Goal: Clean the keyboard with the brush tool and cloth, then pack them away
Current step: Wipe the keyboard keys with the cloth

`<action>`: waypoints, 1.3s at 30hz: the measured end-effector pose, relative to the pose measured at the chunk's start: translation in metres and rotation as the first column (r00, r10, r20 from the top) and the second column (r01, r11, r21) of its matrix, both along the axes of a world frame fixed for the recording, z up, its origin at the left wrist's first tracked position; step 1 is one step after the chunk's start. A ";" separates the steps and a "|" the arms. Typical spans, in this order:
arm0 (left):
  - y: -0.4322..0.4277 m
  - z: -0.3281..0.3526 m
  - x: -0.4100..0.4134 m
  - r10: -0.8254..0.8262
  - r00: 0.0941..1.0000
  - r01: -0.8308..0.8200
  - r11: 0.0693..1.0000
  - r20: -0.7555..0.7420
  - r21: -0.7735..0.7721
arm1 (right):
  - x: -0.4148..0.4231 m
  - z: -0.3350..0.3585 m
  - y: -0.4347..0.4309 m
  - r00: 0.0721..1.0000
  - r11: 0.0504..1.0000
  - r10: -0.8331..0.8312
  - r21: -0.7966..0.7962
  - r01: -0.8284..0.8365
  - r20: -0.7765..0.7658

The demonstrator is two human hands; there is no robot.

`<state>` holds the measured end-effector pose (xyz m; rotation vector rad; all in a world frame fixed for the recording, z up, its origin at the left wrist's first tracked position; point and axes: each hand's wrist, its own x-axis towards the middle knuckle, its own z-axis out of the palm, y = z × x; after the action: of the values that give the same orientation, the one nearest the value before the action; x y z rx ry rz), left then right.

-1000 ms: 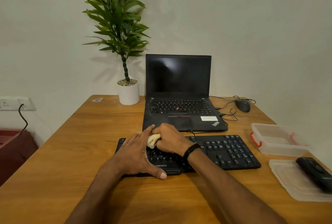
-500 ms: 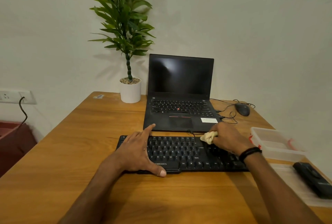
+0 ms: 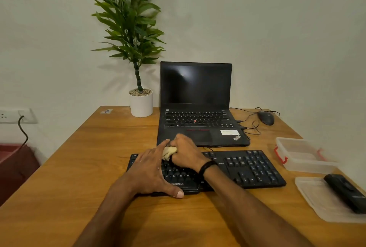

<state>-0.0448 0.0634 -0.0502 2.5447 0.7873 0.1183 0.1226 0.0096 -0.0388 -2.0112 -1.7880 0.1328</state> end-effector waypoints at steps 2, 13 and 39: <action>-0.002 -0.001 -0.002 0.009 1.000 -0.008 1.000 0.006 -0.006 | 0.003 0.000 -0.007 0.999 1.000 0.024 0.009 -0.024 0.023; 0.001 -0.001 0.001 0.008 0.999 -0.007 1.000 -0.031 0.028 | 0.068 -0.004 -0.074 0.859 0.871 -0.491 0.047 0.490 0.142; 0.006 -0.004 0.000 0.009 0.999 -0.007 0.998 -0.038 0.055 | 0.045 -0.009 -0.110 0.929 0.931 -0.365 0.045 0.363 0.067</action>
<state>-0.0451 0.0689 -0.0538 2.6024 0.8197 0.0958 0.1675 -0.1006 -0.0476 -2.3104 -1.4136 -0.0869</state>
